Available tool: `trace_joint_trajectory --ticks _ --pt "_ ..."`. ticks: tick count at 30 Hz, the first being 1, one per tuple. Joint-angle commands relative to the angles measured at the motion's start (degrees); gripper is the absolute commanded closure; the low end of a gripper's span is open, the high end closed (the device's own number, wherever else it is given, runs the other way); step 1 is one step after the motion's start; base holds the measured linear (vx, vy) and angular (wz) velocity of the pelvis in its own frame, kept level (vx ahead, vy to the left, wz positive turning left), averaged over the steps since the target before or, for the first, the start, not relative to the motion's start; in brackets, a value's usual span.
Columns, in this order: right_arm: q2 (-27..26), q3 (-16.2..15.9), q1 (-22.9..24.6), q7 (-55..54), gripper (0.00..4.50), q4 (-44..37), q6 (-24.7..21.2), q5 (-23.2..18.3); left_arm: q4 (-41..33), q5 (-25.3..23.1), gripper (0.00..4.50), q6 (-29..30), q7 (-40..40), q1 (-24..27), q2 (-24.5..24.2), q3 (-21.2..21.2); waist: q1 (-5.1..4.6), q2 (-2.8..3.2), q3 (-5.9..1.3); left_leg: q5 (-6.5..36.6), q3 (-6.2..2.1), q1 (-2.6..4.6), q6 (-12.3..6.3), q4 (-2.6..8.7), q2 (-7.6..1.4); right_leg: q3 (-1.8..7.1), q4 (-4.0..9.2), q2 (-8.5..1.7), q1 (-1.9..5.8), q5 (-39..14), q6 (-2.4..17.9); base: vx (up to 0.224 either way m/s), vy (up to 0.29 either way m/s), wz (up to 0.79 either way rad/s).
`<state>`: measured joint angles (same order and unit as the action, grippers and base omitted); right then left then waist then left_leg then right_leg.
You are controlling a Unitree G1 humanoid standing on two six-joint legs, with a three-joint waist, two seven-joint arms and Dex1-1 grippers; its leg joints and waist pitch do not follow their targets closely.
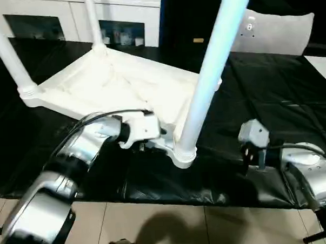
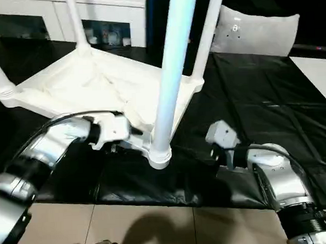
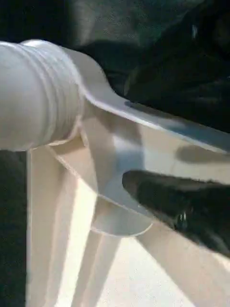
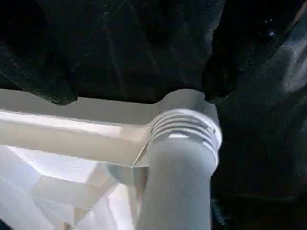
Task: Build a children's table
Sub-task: Rotate table base
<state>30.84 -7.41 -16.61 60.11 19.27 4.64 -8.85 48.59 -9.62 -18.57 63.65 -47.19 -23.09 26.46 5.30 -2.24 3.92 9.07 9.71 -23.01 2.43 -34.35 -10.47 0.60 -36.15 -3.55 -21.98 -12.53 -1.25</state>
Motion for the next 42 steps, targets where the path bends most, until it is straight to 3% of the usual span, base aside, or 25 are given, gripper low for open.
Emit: trace_joint_trajectory --ticks 1,3,5,7,9,12,16,19,24,30,33,34,35,36,39,40,42 --pt "-1.55 -1.60 -1.75 -0.32 0.00 5.74 2.88 1.94 2.37 -2.18 2.26 -1.54 -0.35 -2.45 0.69 1.51 0.22 -0.44 -4.56 10.36 -0.13 1.86 -3.27 3.55 -2.21 0.57 3.78 -3.93 1.78 -0.88 15.94 0.000 0.000 0.00" --pt "-3.28 -2.59 -3.64 -0.97 0.00 9.55 4.06 3.32 5.70 -4.00 2.36 -3.21 -0.97 -4.18 1.35 2.31 0.02 -0.17 -4.58 10.97 -0.13 1.86 -2.98 3.52 -2.11 0.52 3.86 -3.84 1.61 -1.86 16.35 0.000 0.000 0.00" --pt "-4.04 -2.95 -4.55 -1.14 0.00 11.19 4.48 3.83 8.32 -5.24 2.60 -4.65 -1.52 -5.42 1.86 2.76 0.10 -0.42 -4.59 10.79 -0.14 1.83 -2.63 3.58 -2.16 0.55 3.83 -3.85 1.83 -1.43 16.20 0.000 0.000 0.00" --pt "-4.70 -3.35 -5.41 -0.92 0.00 12.88 4.96 4.10 9.80 -5.46 2.71 -4.81 -0.18 -6.39 2.24 3.04 0.30 -0.14 -4.64 10.31 -0.21 1.91 -3.14 3.57 -2.31 0.52 3.51 -3.94 1.88 0.99 16.80 0.000 0.000 0.00" --pt "-5.20 -3.68 -6.21 -0.71 0.00 14.70 5.87 4.40 11.05 -5.41 2.83 -5.03 1.47 -7.23 2.56 3.14 0.30 -0.25 -4.67 10.50 -0.14 1.97 -3.22 3.55 -2.24 0.46 3.55 -3.89 1.92 0.94 17.17 0.000 0.000 0.00" --pt "-5.47 -3.84 -6.96 -0.14 0.00 16.48 7.09 4.61 11.45 -4.95 3.20 -4.42 6.47 -8.06 2.40 3.64 0.52 -0.27 -4.62 11.01 -0.12 2.02 -3.19 3.60 -2.35 0.50 3.61 -4.03 1.93 0.32 17.47 0.000 0.000 0.00" --pt "-6.37 -3.60 -8.10 0.99 0.00 19.61 10.13 4.29 13.50 -4.73 3.35 -1.26 14.55 -10.15 2.82 3.74 0.88 -0.34 -4.66 9.60 0.03 1.88 -3.87 3.49 -2.40 0.42 3.29 -4.03 2.02 1.71 18.38 0.000 0.000 0.00" --pt "-7.37 -2.91 -8.37 2.94 0.00 20.77 10.90 2.58 13.84 -5.07 3.64 0.18 16.67 -10.59 2.76 3.99 1.00 -0.27 -4.70 9.57 0.09 1.88 -4.73 3.41 -2.50 0.34 3.16 -4.03 2.06 3.27 19.19 0.000 0.000 0.00" --pt "-10.14 -0.30 -8.37 7.56 0.00 22.38 10.77 -2.88 14.42 -5.70 4.02 0.72 14.98 -10.70 3.05 3.52 1.17 -0.12 -4.65 11.44 0.15 1.90 -4.98 3.45 -2.69 0.23 3.30 -4.07 1.99 1.53 19.94 0.000 0.000 0.00" --pt "-12.12 2.95 -8.21 6.35 0.00 23.74 12.63 -5.83 14.76 -6.24 4.27 -0.17 13.13 -10.03 3.53 2.77 0.58 -0.21 -4.45 13.65 -0.06 1.79 -3.33 4.02 -2.69 0.19 3.81 -4.25 1.92 -3.80 18.82 0.000 0.000 0.00" --pt "-8.19 5.28 -6.22 5.10 0.00 11.40 4.74 -9.97 14.73 -6.24 4.35 0.14 12.47 -9.77 3.65 2.55 0.62 -0.33 -4.36 13.58 -0.02 2.06 -3.53 4.16 -2.80 0.28 3.88 -4.05 1.80 -3.67 17.83 0.000 0.000 0.00" --pt "-2.07 9.37 -5.00 3.05 0.00 -4.71 -7.45 -15.98 14.90 -6.19 4.36 0.65 11.19 -9.42 3.85 2.15 1.37 -0.43 -4.14 12.04 -0.06 2.33 -3.94 4.38 -2.84 0.26 4.00 -3.56 2.42 -2.09 17.08 0.000 0.000 0.00" --pt "-2.07 9.37 -5.00 3.05 0.00 -4.71 -7.45 -15.98 14.90 -6.19 4.37 0.65 11.19 -9.42 3.85 2.15 1.67 -0.65 -4.17 11.39 -0.03 2.37 -4.24 4.19 -2.93 0.38 3.71 -3.62 2.43 -0.69 16.77 0.000 0.000 0.00" --pt "-0.43 11.30 -5.14 2.00 0.00 -8.94 -11.37 -17.66 15.06 -6.09 4.45 0.63 10.29 -9.20 4.02 1.80 1.53 -0.70 -4.13 10.82 0.11 2.04 -4.53 4.28 -2.67 0.38 3.79 -3.85 2.35 -1.83 16.04 0.000 0.000 0.00" --pt "-0.21 12.86 -6.07 0.75 0.00 -8.83 -12.02 -17.83 15.23 -5.53 4.47 1.34 9.03 -8.88 4.38 0.96 1.27 -0.41 -4.05 14.45 0.22 2.26 -2.55 4.19 -2.52 0.64 4.89 -4.55 1.47 -11.34 14.39 0.000 0.000 0.00" --pt "-0.90 14.39 -7.38 -0.95 0.00 -6.67 -11.00 -17.48 15.07 -3.09 4.47 4.49 5.94 -8.07 5.95 -2.15 1.02 -0.37 -3.84 16.47 0.20 2.48 -1.20 4.46 -2.57 0.73 5.23 -4.44 1.06 -13.86 14.09 0.000 0.000 0.00" --pt "-0.83 14.34 -7.39 -0.84 0.00 -6.64 -10.85 -17.28 14.81 -2.18 4.50 6.24 4.60 -7.65 6.62 -3.32 1.00 -0.83 -4.21 18.67 0.04 2.86 0.10 4.48 -2.66 0.62 5.34 -4.41 1.04 -14.87 14.36 0.000 0.000 0.00"
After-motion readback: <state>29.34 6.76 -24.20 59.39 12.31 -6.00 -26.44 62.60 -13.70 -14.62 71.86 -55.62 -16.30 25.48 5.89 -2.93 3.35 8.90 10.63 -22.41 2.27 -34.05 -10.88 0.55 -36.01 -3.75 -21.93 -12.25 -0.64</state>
